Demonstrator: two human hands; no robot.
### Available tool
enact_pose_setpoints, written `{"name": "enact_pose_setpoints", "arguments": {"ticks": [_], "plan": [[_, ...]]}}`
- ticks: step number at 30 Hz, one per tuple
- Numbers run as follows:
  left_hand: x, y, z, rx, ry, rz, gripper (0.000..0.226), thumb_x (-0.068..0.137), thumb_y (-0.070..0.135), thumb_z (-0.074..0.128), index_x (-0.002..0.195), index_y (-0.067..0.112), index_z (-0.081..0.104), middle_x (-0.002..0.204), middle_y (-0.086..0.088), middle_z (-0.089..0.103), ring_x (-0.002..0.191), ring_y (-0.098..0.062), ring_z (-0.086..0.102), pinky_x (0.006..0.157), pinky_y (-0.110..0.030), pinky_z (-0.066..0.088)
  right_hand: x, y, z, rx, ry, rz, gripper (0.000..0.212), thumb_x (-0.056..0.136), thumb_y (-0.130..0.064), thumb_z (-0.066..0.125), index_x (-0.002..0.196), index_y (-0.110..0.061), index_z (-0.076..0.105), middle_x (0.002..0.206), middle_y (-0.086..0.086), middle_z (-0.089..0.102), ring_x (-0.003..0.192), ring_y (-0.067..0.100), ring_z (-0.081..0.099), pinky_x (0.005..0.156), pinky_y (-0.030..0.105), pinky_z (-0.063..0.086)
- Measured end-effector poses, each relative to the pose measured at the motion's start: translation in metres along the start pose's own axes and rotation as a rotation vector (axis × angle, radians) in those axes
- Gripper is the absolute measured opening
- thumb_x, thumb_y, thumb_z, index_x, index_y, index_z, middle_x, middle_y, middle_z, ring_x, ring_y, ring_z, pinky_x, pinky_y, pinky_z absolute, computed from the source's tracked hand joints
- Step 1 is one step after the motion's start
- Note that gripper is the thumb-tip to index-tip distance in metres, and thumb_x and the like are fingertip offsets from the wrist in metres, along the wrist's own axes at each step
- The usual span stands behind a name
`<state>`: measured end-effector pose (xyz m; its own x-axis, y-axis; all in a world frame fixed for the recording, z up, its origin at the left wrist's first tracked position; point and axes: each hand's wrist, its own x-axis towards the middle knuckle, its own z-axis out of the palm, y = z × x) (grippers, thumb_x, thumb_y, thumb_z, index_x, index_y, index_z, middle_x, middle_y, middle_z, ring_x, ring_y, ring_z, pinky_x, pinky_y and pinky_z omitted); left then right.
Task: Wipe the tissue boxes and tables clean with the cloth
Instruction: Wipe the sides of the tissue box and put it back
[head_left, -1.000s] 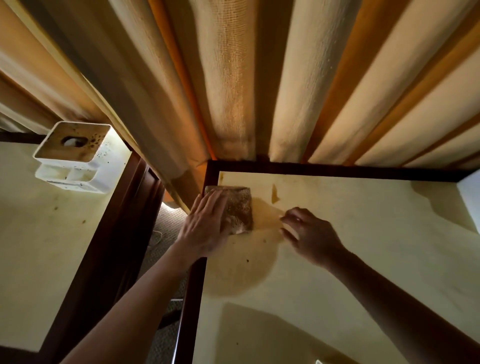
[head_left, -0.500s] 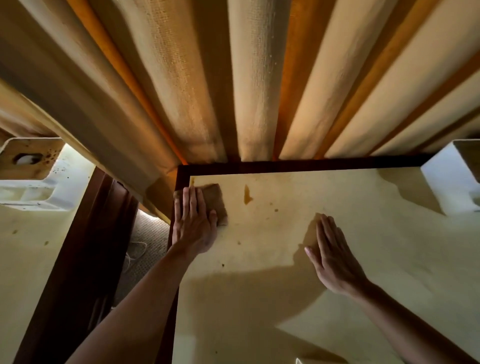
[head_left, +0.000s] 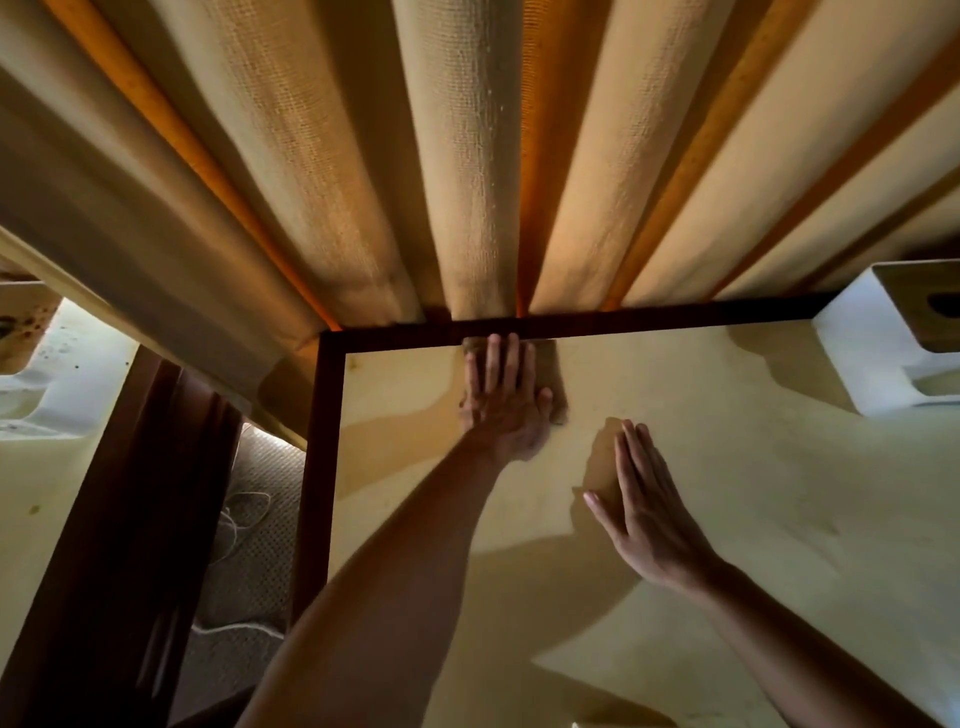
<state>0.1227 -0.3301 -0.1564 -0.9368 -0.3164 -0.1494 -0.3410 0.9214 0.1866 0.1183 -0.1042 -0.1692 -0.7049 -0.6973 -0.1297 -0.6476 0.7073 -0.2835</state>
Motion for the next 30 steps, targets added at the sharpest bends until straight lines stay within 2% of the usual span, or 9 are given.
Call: {"name": "enact_pose_setpoints", "arguments": {"ticks": [3,6,10,14,18,21,26,30], "plan": [[-0.004,0.026,0.003,0.014,-0.065,0.098,0.066,0.104,0.045,0.014,0.159,0.015,-0.008,0.166,-0.007,-0.017,0.151,-0.027,-0.023,0.118,-0.050,-0.021,0.000,0.000,-0.001,0.026,0.014,-0.008,0.092,0.093,-0.072,0.012,0.153,-0.004,-0.003,0.162,0.013,-0.006,0.150,0.019,-0.010,0.119,0.038,0.006],[-0.028,0.028,0.007,0.026,-0.053,0.168,0.065,0.102,0.045,0.008,0.160,0.017,-0.003,0.167,-0.005,-0.010,0.152,-0.025,-0.018,0.120,-0.051,-0.015,0.001,-0.001,-0.003,0.059,0.007,-0.008,0.091,0.094,-0.070,0.017,0.154,-0.003,0.003,0.162,0.015,0.001,0.151,0.021,-0.004,0.119,0.042,0.013],[-0.073,0.002,0.013,0.013,0.019,0.093,0.064,0.104,0.045,0.011,0.160,0.015,0.006,0.168,-0.007,0.000,0.154,-0.024,-0.008,0.123,-0.050,-0.010,0.002,-0.003,-0.004,0.049,-0.007,-0.015,0.093,0.094,-0.070,0.016,0.153,0.000,0.010,0.161,0.016,0.007,0.150,0.029,0.005,0.118,0.047,0.019],[-0.115,-0.037,0.020,0.006,0.129,-0.065,0.066,0.103,0.046,0.015,0.159,0.011,0.009,0.167,-0.010,0.009,0.154,-0.024,-0.002,0.124,-0.050,-0.001,0.002,-0.003,-0.005,0.054,-0.005,-0.001,0.099,0.090,-0.077,0.013,0.154,-0.002,0.005,0.163,0.012,0.003,0.150,0.026,0.003,0.120,0.044,0.015],[-0.153,-0.076,0.025,-0.002,0.164,-0.170,0.068,0.104,0.048,0.013,0.159,0.007,0.014,0.165,-0.016,0.014,0.154,-0.028,0.006,0.123,-0.055,0.010,0.000,-0.004,-0.007,0.068,0.004,-0.021,0.099,0.089,-0.077,0.012,0.154,-0.003,0.002,0.163,0.010,-0.001,0.150,0.025,-0.002,0.120,0.041,0.007],[-0.168,-0.093,0.026,0.025,0.172,-0.218,0.068,0.103,0.047,0.017,0.158,0.006,0.019,0.164,-0.018,0.016,0.154,-0.030,0.009,0.122,-0.055,0.011,-0.001,-0.004,-0.006,0.070,0.007,-0.031,0.097,0.091,-0.075,0.012,0.154,-0.002,0.000,0.162,0.010,-0.005,0.150,0.023,-0.007,0.119,0.040,0.001],[-0.161,-0.080,0.027,-0.022,0.173,-0.249,0.068,0.102,0.044,0.021,0.155,0.001,0.025,0.162,-0.022,0.021,0.151,-0.038,0.015,0.119,-0.062,0.014,0.000,-0.002,-0.004,0.062,0.006,-0.041,0.095,0.092,-0.072,0.009,0.154,-0.001,0.002,0.163,0.013,-0.002,0.150,0.023,-0.006,0.120,0.037,-0.001],[-0.144,-0.045,0.030,-0.016,0.153,-0.130,0.066,0.102,0.042,0.022,0.156,0.003,0.025,0.162,-0.021,0.022,0.152,-0.035,0.014,0.119,-0.060,0.014,0.002,-0.001,-0.004,0.046,0.002,-0.047,0.093,0.092,-0.070,0.010,0.154,-0.001,0.001,0.163,0.013,-0.003,0.150,0.021,-0.009,0.120,0.035,-0.004]]}}
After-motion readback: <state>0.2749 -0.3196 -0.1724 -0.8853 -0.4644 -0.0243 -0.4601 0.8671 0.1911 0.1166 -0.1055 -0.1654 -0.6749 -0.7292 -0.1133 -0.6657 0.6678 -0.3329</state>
